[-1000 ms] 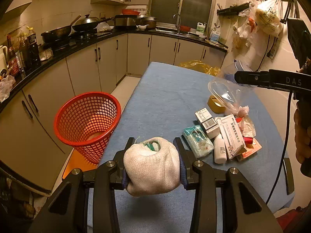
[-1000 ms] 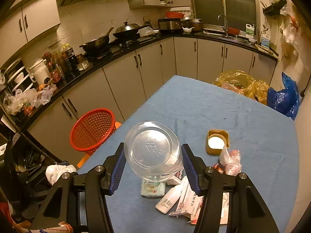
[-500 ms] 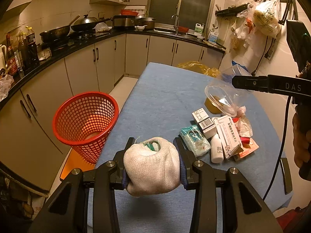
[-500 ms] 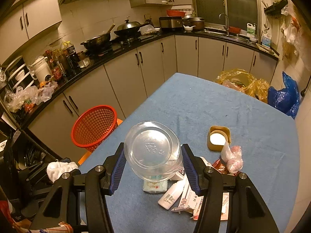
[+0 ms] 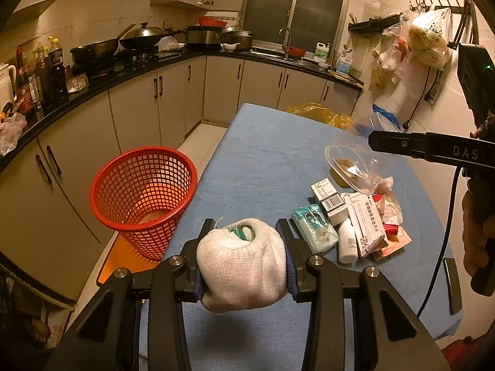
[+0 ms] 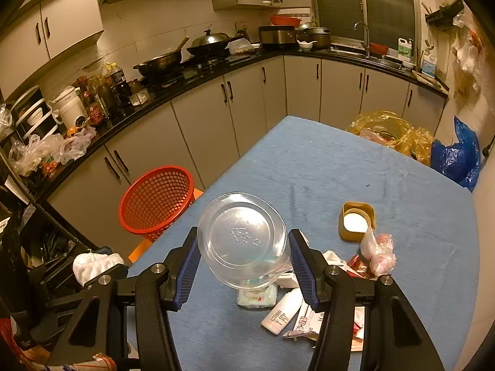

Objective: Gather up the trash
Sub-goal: 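Carry the cloth bundle and clear bowl toward the red wastebasket with both grippers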

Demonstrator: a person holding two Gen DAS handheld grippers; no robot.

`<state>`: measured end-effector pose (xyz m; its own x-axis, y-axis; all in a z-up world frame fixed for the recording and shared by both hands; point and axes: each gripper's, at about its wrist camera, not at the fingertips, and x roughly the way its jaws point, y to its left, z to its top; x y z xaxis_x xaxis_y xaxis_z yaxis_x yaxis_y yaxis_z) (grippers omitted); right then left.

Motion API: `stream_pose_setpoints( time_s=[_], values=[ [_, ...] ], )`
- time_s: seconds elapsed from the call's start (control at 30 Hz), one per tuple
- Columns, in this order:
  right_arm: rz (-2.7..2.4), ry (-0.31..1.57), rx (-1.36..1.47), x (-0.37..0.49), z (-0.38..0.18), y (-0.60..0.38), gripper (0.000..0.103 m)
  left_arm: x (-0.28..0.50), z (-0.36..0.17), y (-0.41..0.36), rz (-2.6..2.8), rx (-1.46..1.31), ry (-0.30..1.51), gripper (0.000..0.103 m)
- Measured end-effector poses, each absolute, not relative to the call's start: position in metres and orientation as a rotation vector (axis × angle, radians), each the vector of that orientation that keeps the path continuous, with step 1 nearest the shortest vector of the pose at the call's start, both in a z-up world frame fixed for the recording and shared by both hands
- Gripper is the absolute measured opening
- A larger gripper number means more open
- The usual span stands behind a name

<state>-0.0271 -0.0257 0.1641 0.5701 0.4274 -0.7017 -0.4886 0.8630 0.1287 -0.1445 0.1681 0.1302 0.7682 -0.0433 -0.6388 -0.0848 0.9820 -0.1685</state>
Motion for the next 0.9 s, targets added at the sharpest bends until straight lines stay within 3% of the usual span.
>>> stream_pose_setpoints(
  time_s=[0.9],
  values=[
    [0.544, 0.808, -0.091, -0.0276, 0.1637, -0.0216, 0.06, -0.1483, 0.1286, 0.1687, 0.023, -0.201, 0.688, 0.038]
  ],
)
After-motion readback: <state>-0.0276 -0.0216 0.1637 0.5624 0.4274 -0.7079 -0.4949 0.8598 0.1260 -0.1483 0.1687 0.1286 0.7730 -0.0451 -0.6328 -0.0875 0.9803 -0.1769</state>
